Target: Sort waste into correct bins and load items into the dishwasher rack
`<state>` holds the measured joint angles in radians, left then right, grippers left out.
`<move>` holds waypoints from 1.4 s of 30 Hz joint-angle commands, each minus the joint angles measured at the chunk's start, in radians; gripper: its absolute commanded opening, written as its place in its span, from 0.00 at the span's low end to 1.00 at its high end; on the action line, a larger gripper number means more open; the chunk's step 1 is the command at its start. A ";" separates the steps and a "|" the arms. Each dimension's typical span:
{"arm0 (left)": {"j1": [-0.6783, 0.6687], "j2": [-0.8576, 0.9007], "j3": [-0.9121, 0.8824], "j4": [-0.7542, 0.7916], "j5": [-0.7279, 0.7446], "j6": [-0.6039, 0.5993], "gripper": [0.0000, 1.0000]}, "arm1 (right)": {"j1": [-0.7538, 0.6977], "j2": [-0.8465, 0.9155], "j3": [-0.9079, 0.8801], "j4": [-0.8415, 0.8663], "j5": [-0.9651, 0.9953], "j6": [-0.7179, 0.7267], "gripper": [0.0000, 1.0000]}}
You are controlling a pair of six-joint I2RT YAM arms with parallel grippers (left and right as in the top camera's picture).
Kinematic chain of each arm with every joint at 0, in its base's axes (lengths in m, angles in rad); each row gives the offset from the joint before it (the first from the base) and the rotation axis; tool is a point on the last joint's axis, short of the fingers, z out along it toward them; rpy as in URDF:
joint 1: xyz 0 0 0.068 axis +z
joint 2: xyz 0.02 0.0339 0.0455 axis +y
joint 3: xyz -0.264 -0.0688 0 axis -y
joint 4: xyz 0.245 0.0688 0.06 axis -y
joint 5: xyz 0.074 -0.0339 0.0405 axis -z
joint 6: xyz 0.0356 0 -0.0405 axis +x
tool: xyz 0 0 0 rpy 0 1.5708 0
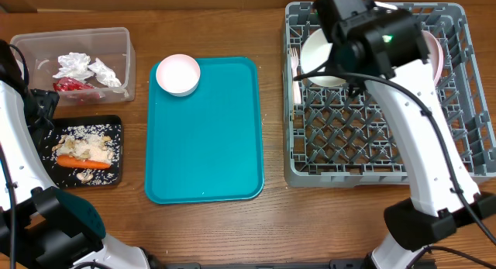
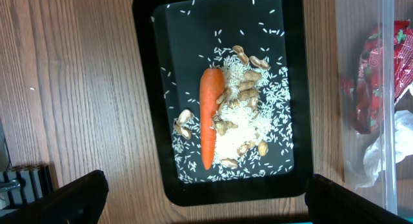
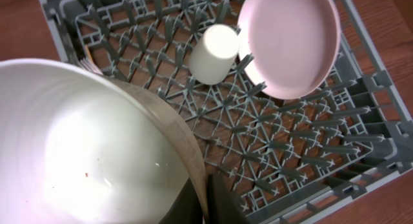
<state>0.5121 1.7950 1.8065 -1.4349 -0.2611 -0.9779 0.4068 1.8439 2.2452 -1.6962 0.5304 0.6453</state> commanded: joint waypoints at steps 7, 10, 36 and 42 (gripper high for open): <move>-0.004 -0.017 -0.004 0.000 0.000 -0.021 1.00 | -0.034 -0.126 -0.190 0.002 0.106 0.055 0.04; -0.004 -0.017 -0.004 0.000 0.000 -0.021 1.00 | -0.051 -0.171 -0.279 0.002 0.173 0.093 0.04; -0.004 -0.016 -0.004 0.000 0.000 -0.021 1.00 | -0.376 -0.206 -0.784 0.019 0.675 0.618 0.04; -0.004 -0.017 -0.004 0.000 0.000 -0.021 1.00 | -0.374 -0.206 -0.916 0.099 0.677 0.650 0.04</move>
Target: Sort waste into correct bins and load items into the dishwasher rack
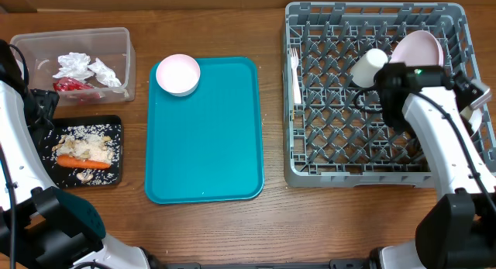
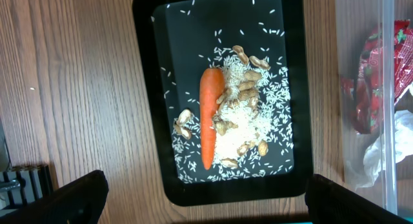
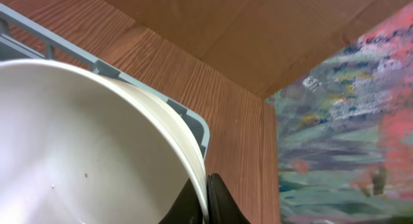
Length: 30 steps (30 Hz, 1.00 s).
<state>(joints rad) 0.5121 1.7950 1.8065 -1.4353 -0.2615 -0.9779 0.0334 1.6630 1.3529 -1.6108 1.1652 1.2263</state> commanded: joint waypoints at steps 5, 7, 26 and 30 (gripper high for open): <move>-0.004 -0.017 -0.004 0.001 0.000 -0.021 1.00 | -0.001 -0.024 -0.048 0.036 -0.029 0.122 0.04; -0.004 -0.017 -0.004 0.001 0.000 -0.021 1.00 | 0.000 -0.024 -0.063 0.048 -0.033 0.121 0.04; -0.004 -0.017 -0.004 0.001 0.000 -0.021 1.00 | 0.211 -0.025 -0.163 0.057 -0.057 0.158 0.04; -0.004 -0.017 -0.004 0.001 0.000 -0.021 1.00 | 0.306 -0.025 -0.161 0.050 -0.075 0.158 0.04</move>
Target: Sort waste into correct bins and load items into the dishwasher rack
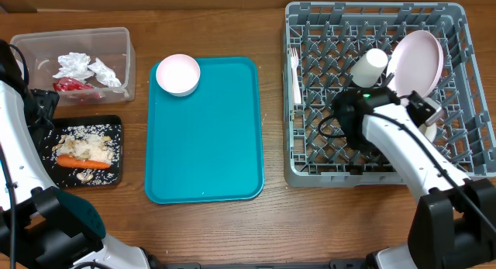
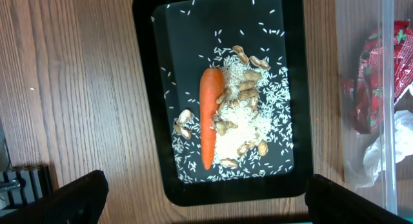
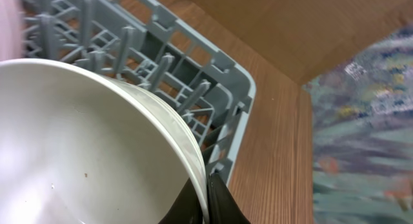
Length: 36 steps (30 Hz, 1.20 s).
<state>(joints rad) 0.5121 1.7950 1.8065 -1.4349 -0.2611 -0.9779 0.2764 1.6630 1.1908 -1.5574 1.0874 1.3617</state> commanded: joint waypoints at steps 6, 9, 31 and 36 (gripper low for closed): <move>-0.004 -0.017 -0.004 0.000 0.000 -0.021 1.00 | 0.223 -0.025 0.041 0.016 -0.020 0.023 0.04; -0.004 -0.017 -0.004 0.000 0.000 -0.021 1.00 | 0.277 -0.025 0.082 0.056 -0.072 0.022 0.05; -0.004 -0.017 -0.004 0.001 0.000 -0.021 1.00 | -0.020 -0.025 0.120 0.585 -0.602 -0.729 0.28; -0.004 -0.017 -0.004 0.000 0.000 -0.021 1.00 | -0.034 -0.025 0.153 0.549 -0.637 -0.817 0.43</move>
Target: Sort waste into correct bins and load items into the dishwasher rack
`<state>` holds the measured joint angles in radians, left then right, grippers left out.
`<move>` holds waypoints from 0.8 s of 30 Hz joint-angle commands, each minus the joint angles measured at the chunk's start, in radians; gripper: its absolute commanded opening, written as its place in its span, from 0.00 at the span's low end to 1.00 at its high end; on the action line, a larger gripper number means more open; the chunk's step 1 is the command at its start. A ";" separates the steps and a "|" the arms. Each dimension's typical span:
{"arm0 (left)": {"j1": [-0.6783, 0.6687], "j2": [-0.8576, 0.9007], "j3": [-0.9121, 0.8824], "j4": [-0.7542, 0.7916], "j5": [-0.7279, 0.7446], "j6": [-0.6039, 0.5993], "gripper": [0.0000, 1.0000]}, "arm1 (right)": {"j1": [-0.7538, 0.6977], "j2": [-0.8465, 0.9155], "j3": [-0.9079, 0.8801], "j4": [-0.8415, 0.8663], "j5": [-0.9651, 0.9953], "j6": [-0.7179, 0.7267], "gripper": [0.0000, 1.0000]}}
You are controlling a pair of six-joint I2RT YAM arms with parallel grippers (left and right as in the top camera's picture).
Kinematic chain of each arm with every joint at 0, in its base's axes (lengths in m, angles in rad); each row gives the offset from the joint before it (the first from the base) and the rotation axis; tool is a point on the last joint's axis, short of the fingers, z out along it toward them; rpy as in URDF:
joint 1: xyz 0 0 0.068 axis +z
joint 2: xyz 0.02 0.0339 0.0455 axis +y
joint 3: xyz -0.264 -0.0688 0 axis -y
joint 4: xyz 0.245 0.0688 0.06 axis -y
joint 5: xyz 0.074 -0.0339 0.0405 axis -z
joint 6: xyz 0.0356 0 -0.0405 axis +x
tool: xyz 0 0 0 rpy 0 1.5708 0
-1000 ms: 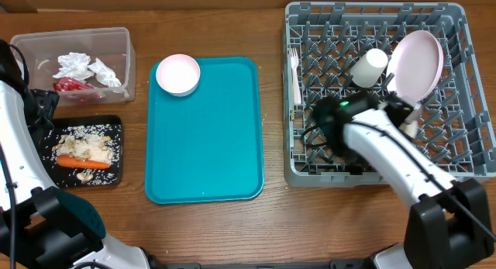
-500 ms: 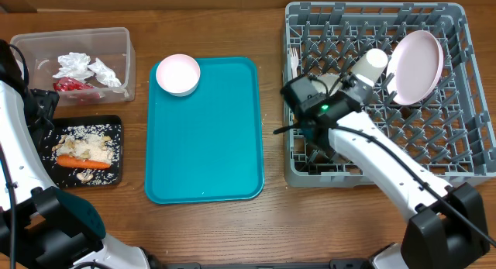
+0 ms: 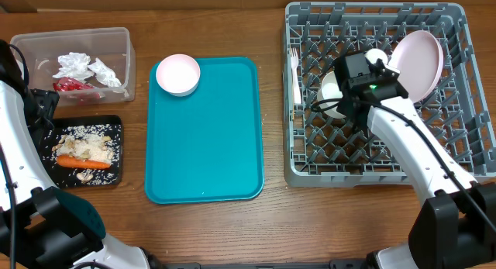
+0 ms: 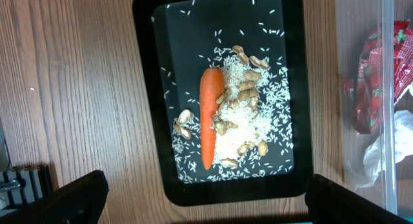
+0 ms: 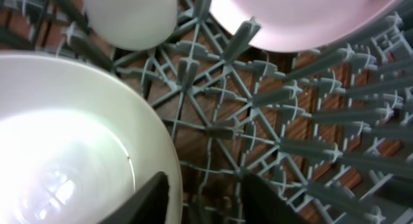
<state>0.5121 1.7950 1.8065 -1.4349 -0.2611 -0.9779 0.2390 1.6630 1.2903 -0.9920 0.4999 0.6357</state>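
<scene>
A white bowl point(image 5: 71, 153) lies in the grey dishwasher rack point(image 3: 465, 145), left of its middle. My right gripper point(image 5: 205, 179) is open at the bowl's rim, with one finger over the bowl's inside. A white cup point(image 3: 377, 58), a pink plate point(image 3: 422, 63) and a white fork point(image 3: 295, 71) also sit in the rack. A pink bowl point(image 3: 177, 74) rests on the far left corner of the teal tray point(image 3: 205, 145). My left gripper point(image 4: 206, 177) is open above the black tray point(image 4: 145, 108), which holds a carrot point(image 4: 209, 114), rice and peanuts.
A clear bin point(image 3: 116, 44) with crumpled paper and a red wrapper stands behind the black tray at the far left. The rack's prongs stand all around my right gripper. Bare wood shows between the teal tray and the rack.
My right gripper was shut on the white bowl near the rack's right side. Now it is left of the rack's middle and open, with the bowl resting in the rack. The left arm is unmoved.
My right gripper first held the white bowl over the rack's far left part. It then held the bowl at the rack's right edge, then lower among the prongs by the pink plate. Now the bowl lies in the rack and the gripper is open.
</scene>
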 commanded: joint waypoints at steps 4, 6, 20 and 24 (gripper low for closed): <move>-0.004 -0.017 -0.004 0.000 0.000 -0.021 1.00 | 0.009 -0.026 0.183 -0.121 -0.054 -0.090 0.51; -0.004 -0.017 -0.004 0.000 0.000 -0.021 1.00 | 0.009 -0.026 0.261 -0.174 -0.065 -0.091 0.66; -0.004 -0.017 -0.004 0.000 0.000 -0.021 1.00 | 0.024 0.057 0.429 -0.192 -0.492 -0.409 0.65; -0.004 -0.017 -0.004 0.000 0.000 -0.021 1.00 | 0.024 0.129 0.430 -0.212 -0.459 -0.408 0.57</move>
<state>0.5121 1.7950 1.8065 -1.4349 -0.2615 -0.9779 0.2619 1.7351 1.7077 -1.1995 0.0406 0.2710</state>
